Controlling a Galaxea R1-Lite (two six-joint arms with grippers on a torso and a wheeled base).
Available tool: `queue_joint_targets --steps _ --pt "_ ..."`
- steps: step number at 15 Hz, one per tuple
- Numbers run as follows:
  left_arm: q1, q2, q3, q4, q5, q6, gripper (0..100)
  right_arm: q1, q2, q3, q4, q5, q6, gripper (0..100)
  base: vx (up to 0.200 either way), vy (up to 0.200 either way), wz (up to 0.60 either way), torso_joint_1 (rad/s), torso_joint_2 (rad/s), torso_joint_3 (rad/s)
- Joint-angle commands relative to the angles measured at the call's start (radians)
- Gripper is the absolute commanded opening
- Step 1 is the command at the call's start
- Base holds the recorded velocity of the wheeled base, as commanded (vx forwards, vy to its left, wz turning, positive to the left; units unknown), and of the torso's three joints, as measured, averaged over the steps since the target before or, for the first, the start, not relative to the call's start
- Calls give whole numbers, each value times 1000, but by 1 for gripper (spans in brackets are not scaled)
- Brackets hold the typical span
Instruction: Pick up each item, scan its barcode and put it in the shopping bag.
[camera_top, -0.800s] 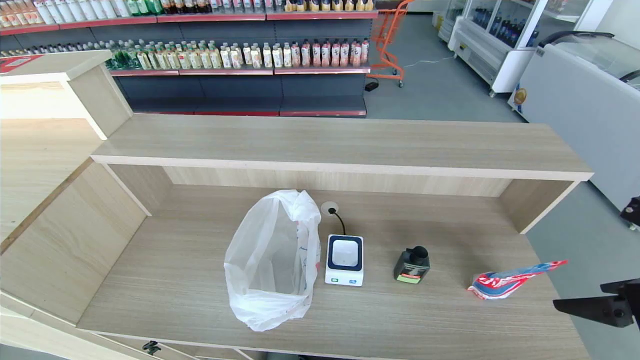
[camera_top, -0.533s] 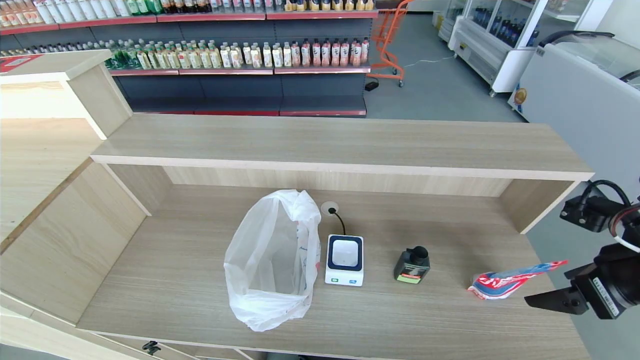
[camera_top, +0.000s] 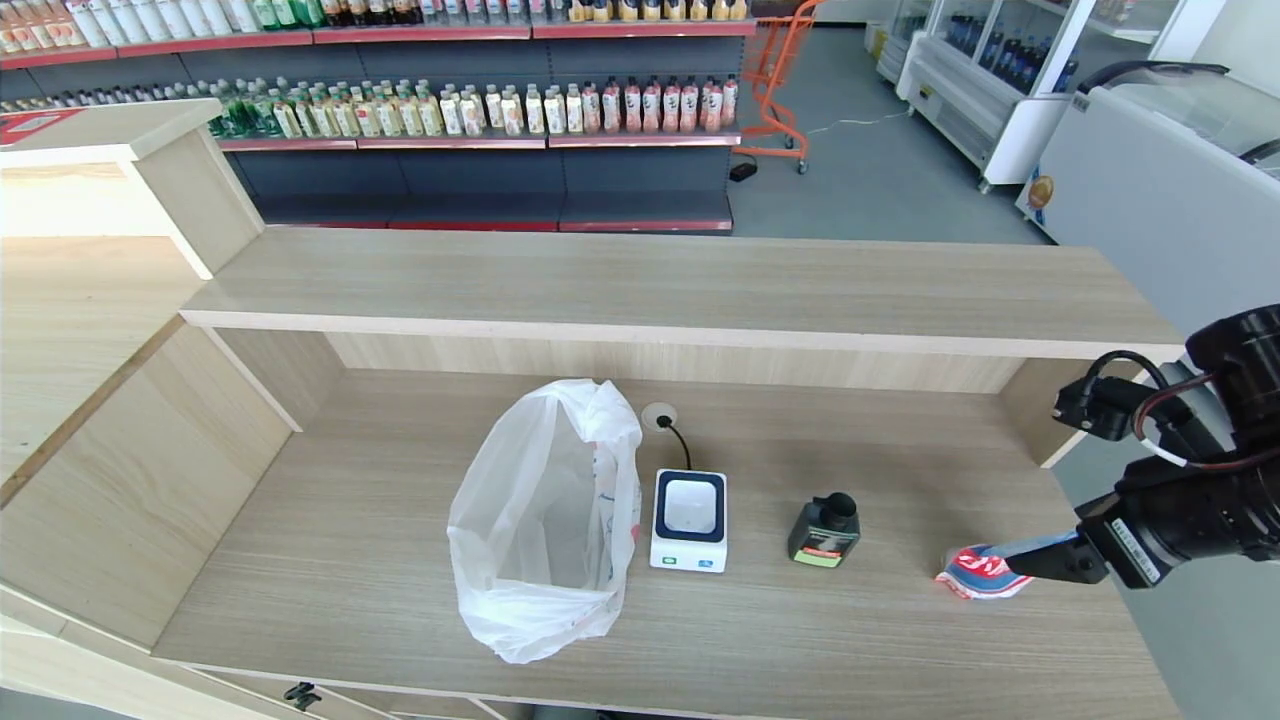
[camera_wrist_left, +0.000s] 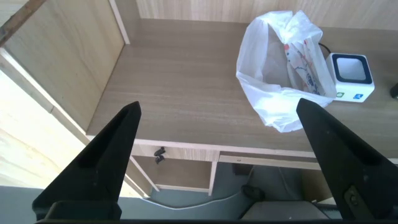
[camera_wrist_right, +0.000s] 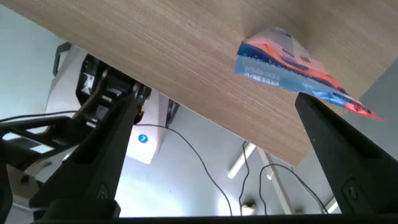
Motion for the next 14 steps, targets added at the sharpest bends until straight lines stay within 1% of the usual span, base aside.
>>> queue_joint_targets --steps 1,2,3,4,5,7,8,9,10,11,12,14 --pt "0 0 0 0 0 0 100 25 138 5 -105 2 -19 100 0 0 0 0 0 0" --pt "0 0 0 0 0 0 100 37 161 9 -130 4 -25 100 0 0 0 0 0 0" --pt "0 1 0 0 0 0 100 74 210 16 -199 4 -33 100 0 0 0 0 0 0" --pt "0 0 0 0 0 0 100 90 248 30 -263 4 -47 100 0 0 0 0 0 0" --pt "0 0 0 0 0 0 100 103 280 39 -320 4 -79 100 0 0 0 0 0 0" --pt "0 0 0 0 0 0 100 126 326 58 -385 4 -131 100 0 0 0 0 0 0" --pt "0 0 0 0 0 0 100 126 352 61 -411 4 -179 100 0 0 0 0 0 0" --pt "0 0 0 0 0 0 100 126 371 76 -464 6 -229 100 0 0 0 0 0 0" --pt "0 0 0 0 0 0 100 129 383 91 -506 7 -243 100 0 0 0 0 0 0" --pt "0 1 0 0 0 0 100 140 412 113 -575 12 -245 100 0 0 0 0 0 0" --pt "0 0 0 0 0 0 100 147 435 121 -618 33 -246 100 0 0 0 0 0 0" --pt "0 0 0 0 0 0 100 153 471 117 -647 58 -260 100 0 0 0 0 0 0"
